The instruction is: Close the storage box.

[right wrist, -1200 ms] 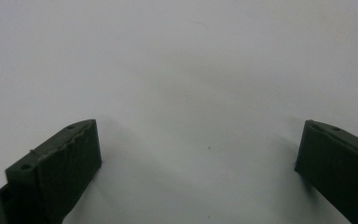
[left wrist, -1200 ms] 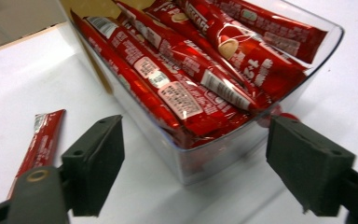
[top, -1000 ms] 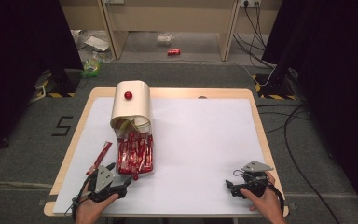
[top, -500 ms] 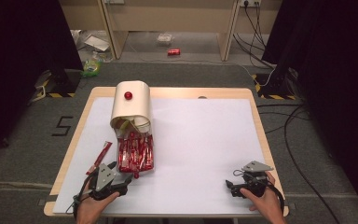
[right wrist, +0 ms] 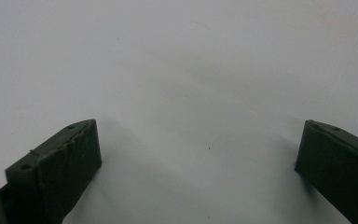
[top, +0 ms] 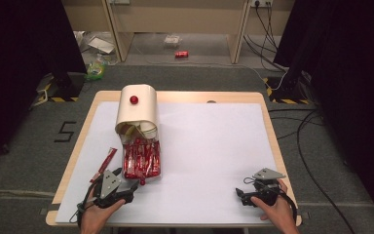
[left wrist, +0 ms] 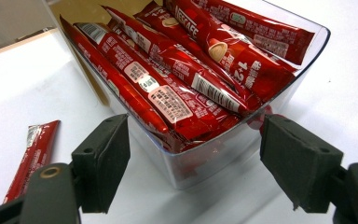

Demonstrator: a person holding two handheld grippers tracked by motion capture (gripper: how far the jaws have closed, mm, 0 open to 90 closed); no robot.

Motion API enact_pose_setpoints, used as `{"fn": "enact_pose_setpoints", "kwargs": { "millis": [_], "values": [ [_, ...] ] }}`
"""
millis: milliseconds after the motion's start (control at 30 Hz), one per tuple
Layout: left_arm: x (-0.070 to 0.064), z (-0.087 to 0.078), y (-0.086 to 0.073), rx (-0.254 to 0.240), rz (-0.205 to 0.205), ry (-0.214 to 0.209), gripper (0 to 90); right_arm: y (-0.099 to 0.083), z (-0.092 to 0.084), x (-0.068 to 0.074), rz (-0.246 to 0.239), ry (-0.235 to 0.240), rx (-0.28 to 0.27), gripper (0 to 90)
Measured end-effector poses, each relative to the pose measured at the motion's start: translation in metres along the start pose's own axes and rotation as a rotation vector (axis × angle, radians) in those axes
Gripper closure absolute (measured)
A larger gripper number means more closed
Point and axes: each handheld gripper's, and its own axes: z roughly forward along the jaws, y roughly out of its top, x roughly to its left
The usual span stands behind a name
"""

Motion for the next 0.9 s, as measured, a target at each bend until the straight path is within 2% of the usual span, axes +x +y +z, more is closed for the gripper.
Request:
{"fn": "enact_pose_setpoints", "kwargs": {
  "millis": [900],
  "values": [
    [0.0041,0.0051,0.0066,-0.023,-0.027,0.020,22.1,0.0000,0.0000,0.0000,0.000,0.000,0.000,0.3]
  ]
}}
